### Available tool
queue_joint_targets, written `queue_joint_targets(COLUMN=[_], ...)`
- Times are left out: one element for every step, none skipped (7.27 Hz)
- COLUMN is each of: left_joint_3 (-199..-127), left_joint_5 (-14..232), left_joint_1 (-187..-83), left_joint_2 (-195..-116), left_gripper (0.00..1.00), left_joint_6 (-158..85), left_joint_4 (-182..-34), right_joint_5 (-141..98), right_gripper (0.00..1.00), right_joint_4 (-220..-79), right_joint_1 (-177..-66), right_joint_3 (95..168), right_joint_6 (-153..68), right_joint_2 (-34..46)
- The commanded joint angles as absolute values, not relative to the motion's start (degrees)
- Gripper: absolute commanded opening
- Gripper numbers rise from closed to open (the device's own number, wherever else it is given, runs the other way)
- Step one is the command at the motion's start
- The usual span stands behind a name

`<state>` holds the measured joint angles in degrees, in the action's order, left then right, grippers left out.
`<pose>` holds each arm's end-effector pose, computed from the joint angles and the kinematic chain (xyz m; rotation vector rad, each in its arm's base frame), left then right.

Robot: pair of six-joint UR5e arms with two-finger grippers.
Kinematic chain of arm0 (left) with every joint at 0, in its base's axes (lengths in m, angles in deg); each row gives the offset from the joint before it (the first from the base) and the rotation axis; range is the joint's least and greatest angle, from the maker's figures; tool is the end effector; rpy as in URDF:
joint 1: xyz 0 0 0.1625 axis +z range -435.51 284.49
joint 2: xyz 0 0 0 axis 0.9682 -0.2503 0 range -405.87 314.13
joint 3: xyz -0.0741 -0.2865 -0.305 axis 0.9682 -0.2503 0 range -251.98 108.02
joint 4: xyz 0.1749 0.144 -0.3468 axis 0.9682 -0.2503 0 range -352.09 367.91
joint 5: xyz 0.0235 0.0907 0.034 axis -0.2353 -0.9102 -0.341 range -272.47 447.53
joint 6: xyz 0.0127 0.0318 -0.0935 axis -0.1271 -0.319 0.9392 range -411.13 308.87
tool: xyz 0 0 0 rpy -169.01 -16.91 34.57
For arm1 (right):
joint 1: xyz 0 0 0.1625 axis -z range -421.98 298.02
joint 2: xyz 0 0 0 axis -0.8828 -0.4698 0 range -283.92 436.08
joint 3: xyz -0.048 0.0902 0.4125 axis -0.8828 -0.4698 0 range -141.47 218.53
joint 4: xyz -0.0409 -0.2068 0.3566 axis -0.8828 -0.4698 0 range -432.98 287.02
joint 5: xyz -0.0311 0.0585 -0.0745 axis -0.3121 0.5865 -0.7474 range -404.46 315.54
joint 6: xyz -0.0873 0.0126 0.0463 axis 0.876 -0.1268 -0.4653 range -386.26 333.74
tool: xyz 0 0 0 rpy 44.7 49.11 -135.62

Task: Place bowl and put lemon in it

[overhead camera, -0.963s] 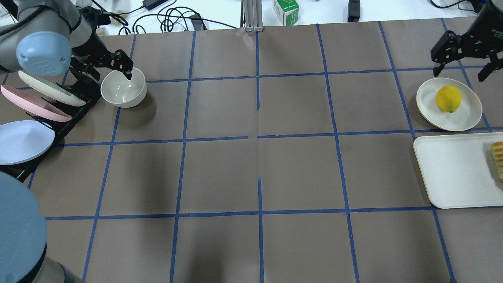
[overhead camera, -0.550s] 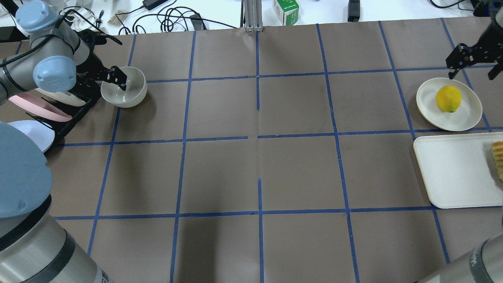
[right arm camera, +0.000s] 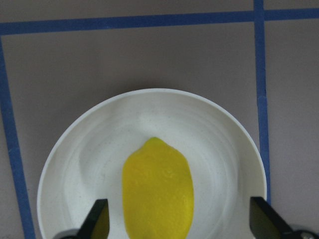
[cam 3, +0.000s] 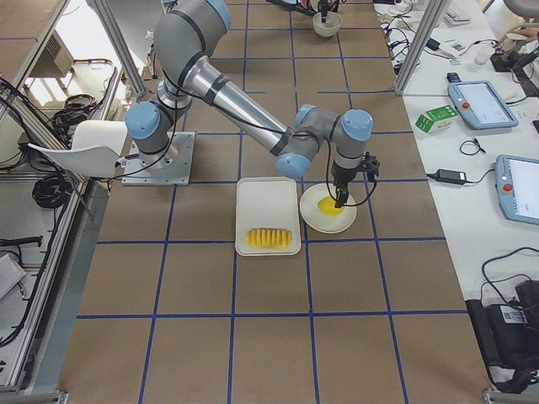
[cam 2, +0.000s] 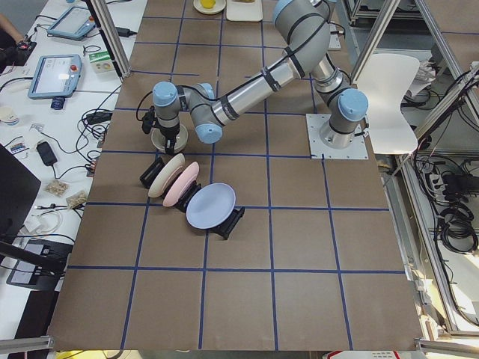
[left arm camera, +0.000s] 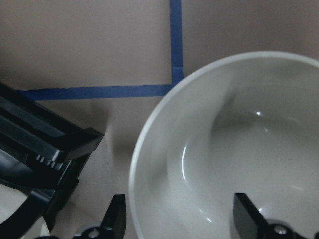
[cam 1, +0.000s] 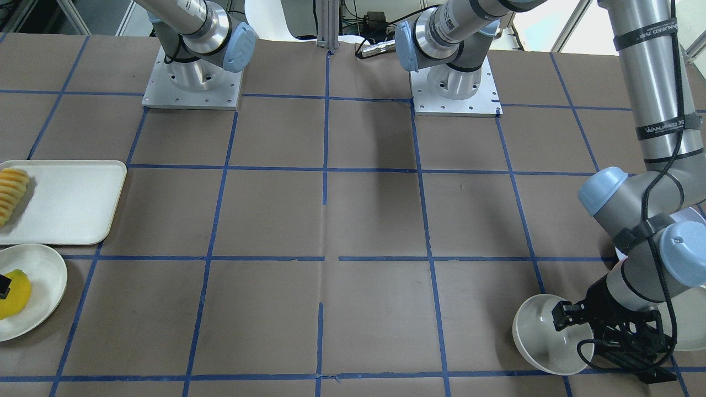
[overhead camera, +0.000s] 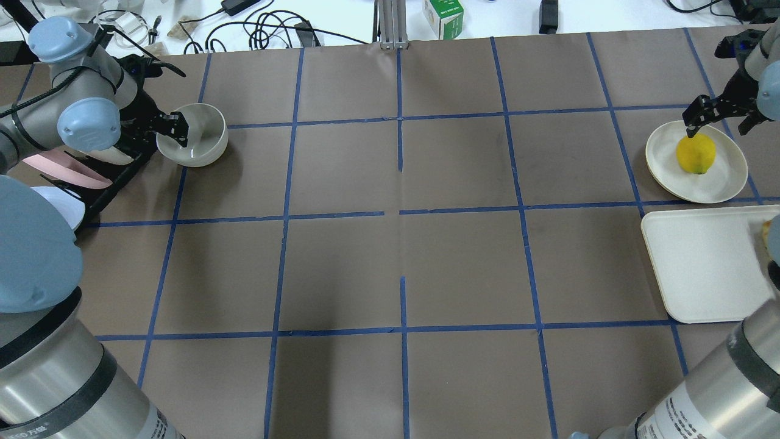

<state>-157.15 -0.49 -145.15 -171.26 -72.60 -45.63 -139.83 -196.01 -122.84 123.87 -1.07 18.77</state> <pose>0.1129 -0.6976 0.2208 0.0331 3.1323 -0.1702 -0.2247 -0.6575 0.2458 -0.1101 -3.0160 0.0528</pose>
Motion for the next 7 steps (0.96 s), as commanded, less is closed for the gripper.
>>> queue_joint_targets(left_joint_3=[-157.1,-157.5,-157.5,-157.6,-158.2,-158.8,-160.8], left_joint_5=[-0.7,-0.7,-0.7,-0.8,-0.6,-0.1,0.2], left_joint_1=[-145.0,-145.0,-145.1,-145.3,-145.8,-146.9,-149.0], left_joint_2=[-170.6,-170.1,-169.6,-168.1,-165.3,-162.3,-159.9], left_gripper=[0.00,0.00,0.00,0.00,0.00,0.00,0.00], left_joint_6=[-72.6,-72.5,-72.5,-72.5,-72.5,-72.4,-70.9], left_joint_4=[-46.2,-46.3,-46.9,-48.5,-51.1,-54.6,-55.3], right_joint_5=[-139.7,-139.5,-139.4,-138.9,-138.9,-138.9,-139.0], right_gripper=[1.00,1.00,1.00,0.96,0.62,0.21,0.00], right_joint_4=[-197.0,-196.9,-196.7,-196.6,-196.6,-195.3,-193.5], right_joint_1=[-122.8,-122.8,-122.8,-122.8,-122.8,-122.8,-122.8], right_joint_3=[124.0,124.0,123.9,123.9,123.9,123.9,123.3], right_joint_6=[-0.9,-0.9,-1.0,-1.0,-1.2,-1.2,-1.3], right_joint_2=[20.7,21.7,22.2,22.4,22.3,22.0,21.9])
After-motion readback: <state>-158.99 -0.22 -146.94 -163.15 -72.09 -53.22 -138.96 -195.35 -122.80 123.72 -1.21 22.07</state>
